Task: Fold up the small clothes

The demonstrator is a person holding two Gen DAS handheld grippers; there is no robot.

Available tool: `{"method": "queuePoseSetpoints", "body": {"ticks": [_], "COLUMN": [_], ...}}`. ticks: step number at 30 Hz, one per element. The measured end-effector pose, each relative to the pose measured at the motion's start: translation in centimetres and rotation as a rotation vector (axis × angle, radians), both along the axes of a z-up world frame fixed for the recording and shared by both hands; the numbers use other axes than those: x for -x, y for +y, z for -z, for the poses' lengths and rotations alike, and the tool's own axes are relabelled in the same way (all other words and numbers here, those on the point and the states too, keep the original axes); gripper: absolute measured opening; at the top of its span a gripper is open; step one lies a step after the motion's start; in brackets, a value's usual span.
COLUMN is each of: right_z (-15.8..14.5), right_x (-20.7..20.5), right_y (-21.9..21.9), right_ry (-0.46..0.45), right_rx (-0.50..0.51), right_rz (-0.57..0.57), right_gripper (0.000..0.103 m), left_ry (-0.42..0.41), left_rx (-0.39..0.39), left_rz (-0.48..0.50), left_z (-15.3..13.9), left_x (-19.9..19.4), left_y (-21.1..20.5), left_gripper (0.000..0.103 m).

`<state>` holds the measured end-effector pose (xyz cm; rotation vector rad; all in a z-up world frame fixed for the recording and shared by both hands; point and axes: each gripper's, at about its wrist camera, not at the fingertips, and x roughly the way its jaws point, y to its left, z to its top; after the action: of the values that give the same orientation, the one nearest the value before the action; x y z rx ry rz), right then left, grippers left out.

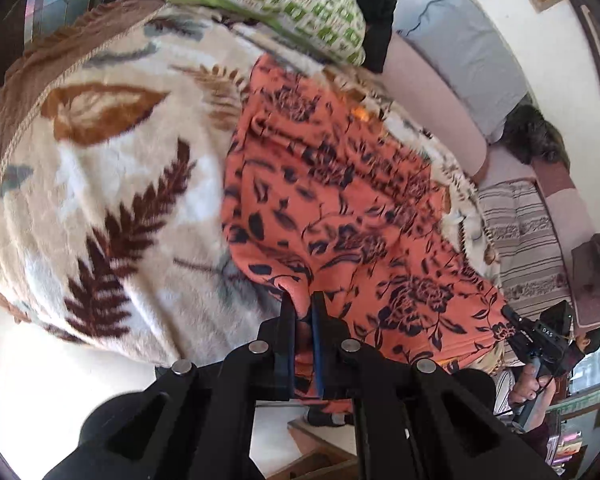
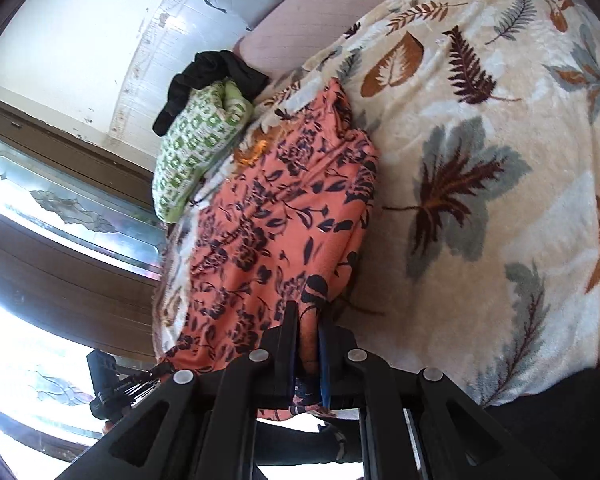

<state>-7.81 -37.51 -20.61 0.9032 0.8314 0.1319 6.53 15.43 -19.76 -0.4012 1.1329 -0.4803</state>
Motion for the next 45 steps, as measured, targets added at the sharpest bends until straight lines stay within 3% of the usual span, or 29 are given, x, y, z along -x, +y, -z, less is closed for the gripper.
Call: {"method": "queuePoseSetpoints", "body": {"ticks": [3, 5, 9, 15, 16, 19, 20, 21, 22, 23, 24, 25, 27, 30, 31, 32, 33, 36, 38, 39, 41, 43, 45], "right_z": [-2.3, -3.8, -5.7, -3.8, -3.4, -2.0, -1.5, -0.7, -0.1, 0.5, 1.0, 1.5, 2.9, 4.6, 4.9, 5.4, 5.8, 6.4, 5.8, 5.2, 3.9, 2.6, 1.7], "right_x": [-3.0, -5.9, -13.0, -24.2, -25.1, -25.8, -25.8, -25.5, -25.1, -24.4, -23.7, -23.2, -23.3, -24.3, -24.5, -24.7, -24.9, -24.9, -24.6, -24.4, -24.0, -23.7, -23.5], "right_y": [-1.7, -3.2, -7.1, -12.0, -11.9, -10.4, -9.7, -9.0, -8.3, -7.7, -7.2, -6.7, -5.3, -2.2, -1.2, -0.5, -0.1, 0.1, -0.2, -0.4, -0.1, 0.6, 1.2], "right_ry": [-0.071, -0.111, -0.185, -0.145, -0.128, -0.094, -0.072, -0.049, -0.034, -0.045, -0.065, -0.074, -0.008, 0.117, 0.143, 0.167, 0.196, 0.226, 0.221, 0.21, 0.185, 0.153, 0.131], "right_rx": [-0.04, -0.042, -0.026, -0.014, 0.004, 0.06, 0.097, 0.143, 0.185, 0.215, 0.232, 0.232, 0.239, 0.372, 0.432, 0.473, 0.502, 0.548, 0.552, 0.548, 0.577, 0.616, 0.634], "right_rz": [0.023, 0.051, 0.163, 0.284, 0.279, 0.181, 0.138, 0.101, 0.078, 0.075, 0.075, 0.064, 0.009, -0.089, -0.124, -0.151, -0.159, -0.167, -0.177, -0.176, -0.18, -0.189, -0.184], "right_gripper": [0.009, 0.009, 0.007, 0.007, 0.008, 0.012, 0.021, 0.032, 0.071, 0.093, 0.093, 0.093, 0.092, 0.086, 0.076, 0.056, 0.045, 0.03, 0.014, 0.013, 0.012, 0.011, 0.011], "left_ry": [-0.048, -0.086, -0.097, -0.071, -0.049, -0.046, -0.05, -0.065, -0.092, -0.117, -0.136, -0.15, -0.129, -0.102, -0.111, -0.111, -0.094, -0.044, -0.059, -0.089, -0.146, -0.162, -0.175], "left_rx": [0.034, 0.015, -0.008, -0.046, -0.064, -0.023, -0.028, -0.037, -0.043, -0.04, -0.026, 0.0, 0.025, 0.053, 0.047, 0.031, 0.014, -0.013, -0.067, -0.088, -0.159, -0.255, -0.296], "left_rz": [-0.031, -0.044, -0.091, -0.177, -0.194, -0.181, -0.174, -0.173, -0.184, -0.203, -0.229, -0.255, -0.277, -0.215, -0.204, -0.199, -0.193, -0.101, -0.06, -0.039, 0.017, 0.068, 0.095], "left_z": [-3.0, -4.3, -5.1, -1.7, -0.9, 0.9, 1.4, 1.7, 1.8, 2.0, 2.1, 2.3, 2.8, 3.3, 3.6, 4.1, 4.6, 6.1, 6.3, 6.2, 6.0, 6.5, 6.8], "left_x": [-3.2, -6.2, -14.4, -25.9, -26.8, -26.6, -26.1, -25.3, -24.5, -23.5, -22.8, -22.3, -22.0, -22.5, -22.6, -22.6, -22.8, -23.3, -23.1, -22.9, -22.5, -22.6, -22.6], "left_y": [0.4, 0.4, -0.4, -2.4, -2.7, -2.9, -2.9, -2.8, -2.7, -2.4, -2.1, -1.9, -1.6, -2.3, -2.6, -2.9, -3.3, -4.8, -5.9, -6.5, -8.1, -9.7, -10.5], "left_gripper": [0.007, 0.007, 0.006, 0.005, 0.005, 0.008, 0.013, 0.031, 0.055, 0.067, 0.084, 0.086, 0.086, 0.086, 0.086, 0.086, 0.086, 0.086, 0.084, 0.084, 0.066, 0.014, 0.009]}}
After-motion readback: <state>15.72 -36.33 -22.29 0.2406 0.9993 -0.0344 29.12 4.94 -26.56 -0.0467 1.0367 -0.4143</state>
